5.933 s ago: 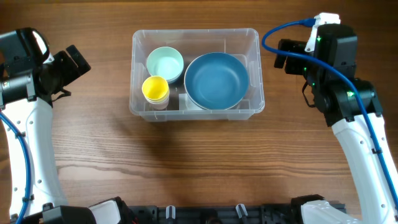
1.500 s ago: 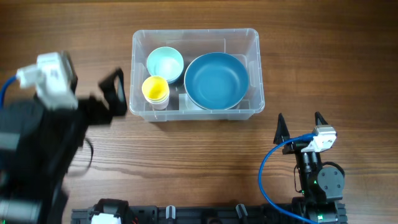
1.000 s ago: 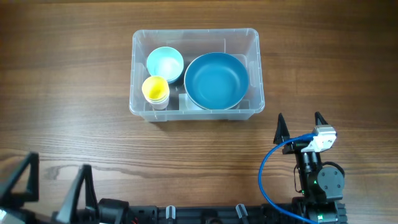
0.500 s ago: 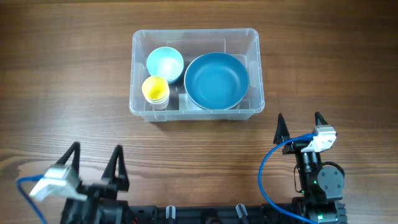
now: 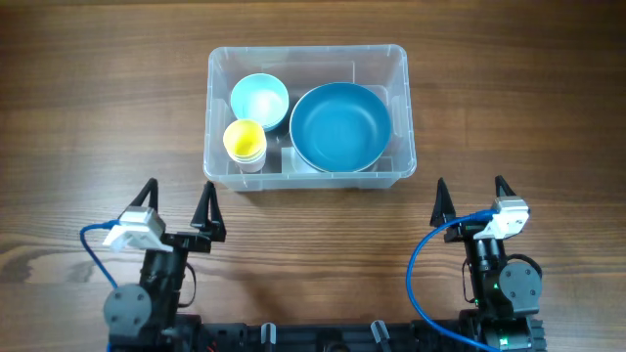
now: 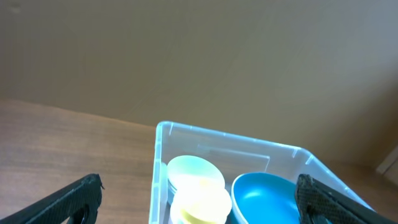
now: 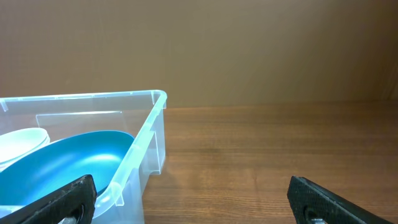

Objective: Pack container

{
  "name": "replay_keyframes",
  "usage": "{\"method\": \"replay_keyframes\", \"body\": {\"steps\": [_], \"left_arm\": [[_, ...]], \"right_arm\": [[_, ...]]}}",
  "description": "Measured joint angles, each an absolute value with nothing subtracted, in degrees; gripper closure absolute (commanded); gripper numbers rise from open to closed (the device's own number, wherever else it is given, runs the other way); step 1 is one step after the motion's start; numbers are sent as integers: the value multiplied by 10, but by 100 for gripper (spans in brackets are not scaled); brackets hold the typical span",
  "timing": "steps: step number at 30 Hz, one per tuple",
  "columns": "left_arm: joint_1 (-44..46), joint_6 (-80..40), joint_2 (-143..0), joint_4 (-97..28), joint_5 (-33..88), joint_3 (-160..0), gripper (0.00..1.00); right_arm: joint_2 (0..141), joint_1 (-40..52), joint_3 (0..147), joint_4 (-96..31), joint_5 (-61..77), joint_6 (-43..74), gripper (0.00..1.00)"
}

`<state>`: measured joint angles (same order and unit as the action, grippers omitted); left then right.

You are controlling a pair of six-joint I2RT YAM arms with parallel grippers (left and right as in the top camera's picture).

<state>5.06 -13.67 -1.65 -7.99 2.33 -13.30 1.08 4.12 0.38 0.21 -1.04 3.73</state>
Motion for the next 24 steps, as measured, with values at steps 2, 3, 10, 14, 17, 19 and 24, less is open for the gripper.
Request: {"method": "replay_keyframes", "body": {"steps": [2,3,10,14,17,19,24], "left_arm": [[51,-137,-16,-63,23,-111,0],[51,-137,-16,-56,23,-101,0],[51,-129,-16,-41,23,-54,0],[51,-116,-16,-35,23,-38,0],[45,-109,-15,-34,23,-26,0],[37,-107,-15,-34,25,-20,0],[10,-91,-15,-34,39,-13,0]], "right_arm": [[11,41,4,2,-10,37,0],[11,41,4,2,-10,37,0],[11,41,4,2,-10,37,0],[11,41,4,2,-10,37,0],[11,41,4,2,-10,37,0],[11,41,4,2,-10,37,0],[11,41,4,2,-10,37,0]]}}
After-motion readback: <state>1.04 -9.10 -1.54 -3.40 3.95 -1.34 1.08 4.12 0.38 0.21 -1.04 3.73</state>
